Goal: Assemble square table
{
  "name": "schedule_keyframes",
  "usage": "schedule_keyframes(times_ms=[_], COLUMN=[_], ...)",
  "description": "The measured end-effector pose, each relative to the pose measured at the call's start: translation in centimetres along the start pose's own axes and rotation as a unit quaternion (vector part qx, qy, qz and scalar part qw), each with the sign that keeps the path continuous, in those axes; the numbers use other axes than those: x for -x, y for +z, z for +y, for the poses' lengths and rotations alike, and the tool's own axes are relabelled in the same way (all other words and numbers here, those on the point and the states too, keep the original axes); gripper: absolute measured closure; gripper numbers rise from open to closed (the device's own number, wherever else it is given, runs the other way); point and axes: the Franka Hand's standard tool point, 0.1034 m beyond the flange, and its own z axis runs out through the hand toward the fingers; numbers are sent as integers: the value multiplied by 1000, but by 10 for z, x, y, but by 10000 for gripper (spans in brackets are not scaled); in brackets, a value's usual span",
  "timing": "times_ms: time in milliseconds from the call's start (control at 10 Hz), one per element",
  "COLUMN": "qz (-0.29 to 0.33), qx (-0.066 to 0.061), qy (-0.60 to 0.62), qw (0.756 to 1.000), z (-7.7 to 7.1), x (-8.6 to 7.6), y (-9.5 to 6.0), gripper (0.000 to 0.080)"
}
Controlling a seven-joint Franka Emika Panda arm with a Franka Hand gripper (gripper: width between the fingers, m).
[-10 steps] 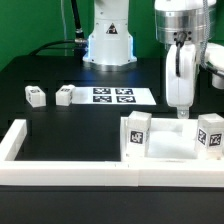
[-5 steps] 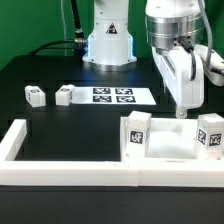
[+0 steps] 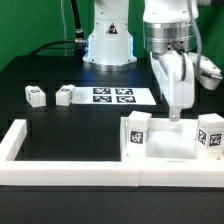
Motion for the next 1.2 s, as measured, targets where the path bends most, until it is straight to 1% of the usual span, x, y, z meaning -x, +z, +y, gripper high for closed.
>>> schedule_keyframes(times_ms=[100,200,300,400,500,600,700,900,1000,1100,1200], qz=[17,30,35,37,35,35,35,36,36,36,36], qx=[-27,-33,-26,-24,-21,-20,-20,-20,-19,-19,-20], qy=[0,-5,-5,-5,-4,-5,-5,-5,-5,-4,-4], qw=[999,999,999,999,999,999,999,999,999,999,999], z=[12,20,22,19,17,18,18,18,19,18,18], x=[-11,-17,-20,-22,-22,-21,-22,-22,-22,-22,-22], y=[10,20,31,35,36,36,37,37,37,38,38], gripper=[151,151,151,151,151,151,277,558,558,728,742])
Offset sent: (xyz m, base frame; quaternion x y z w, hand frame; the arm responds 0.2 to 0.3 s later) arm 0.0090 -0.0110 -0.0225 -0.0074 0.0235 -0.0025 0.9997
